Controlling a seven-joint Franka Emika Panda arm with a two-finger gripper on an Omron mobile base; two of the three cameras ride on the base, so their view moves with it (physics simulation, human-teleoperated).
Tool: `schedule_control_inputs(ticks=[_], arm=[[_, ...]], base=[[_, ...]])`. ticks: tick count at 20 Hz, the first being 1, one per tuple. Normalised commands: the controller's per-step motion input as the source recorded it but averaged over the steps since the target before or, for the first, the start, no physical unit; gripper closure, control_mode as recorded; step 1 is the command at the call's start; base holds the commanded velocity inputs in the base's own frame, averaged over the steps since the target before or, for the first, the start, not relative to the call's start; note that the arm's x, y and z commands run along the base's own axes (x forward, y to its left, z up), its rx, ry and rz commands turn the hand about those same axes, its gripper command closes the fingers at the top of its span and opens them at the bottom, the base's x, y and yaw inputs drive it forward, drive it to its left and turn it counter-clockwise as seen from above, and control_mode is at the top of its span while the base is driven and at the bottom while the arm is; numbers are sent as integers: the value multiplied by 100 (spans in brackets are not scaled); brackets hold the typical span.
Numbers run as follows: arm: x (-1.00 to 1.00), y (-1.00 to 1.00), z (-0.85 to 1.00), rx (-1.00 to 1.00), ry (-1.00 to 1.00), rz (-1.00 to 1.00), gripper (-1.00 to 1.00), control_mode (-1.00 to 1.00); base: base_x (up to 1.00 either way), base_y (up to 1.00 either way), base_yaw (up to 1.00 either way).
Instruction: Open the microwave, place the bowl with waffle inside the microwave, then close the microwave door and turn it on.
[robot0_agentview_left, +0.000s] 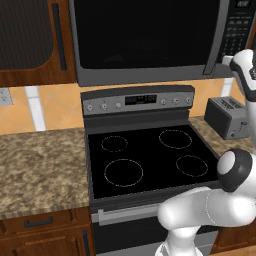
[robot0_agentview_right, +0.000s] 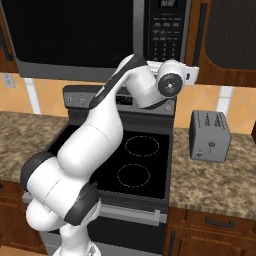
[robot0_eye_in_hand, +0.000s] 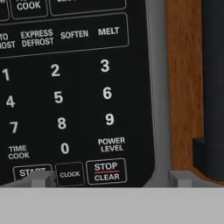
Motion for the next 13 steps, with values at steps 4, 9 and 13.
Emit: schedule_control_inputs(ticks=[4, 9, 13], arm=[[5, 6, -4, 0, 0, 0, -100, -100], [1, 3, 0, 0, 0, 0, -100, -100], [-28, 0, 0, 0, 0, 0, -100, -100]], base=[[0, 0, 0], [0, 0, 0], [0, 0, 0]])
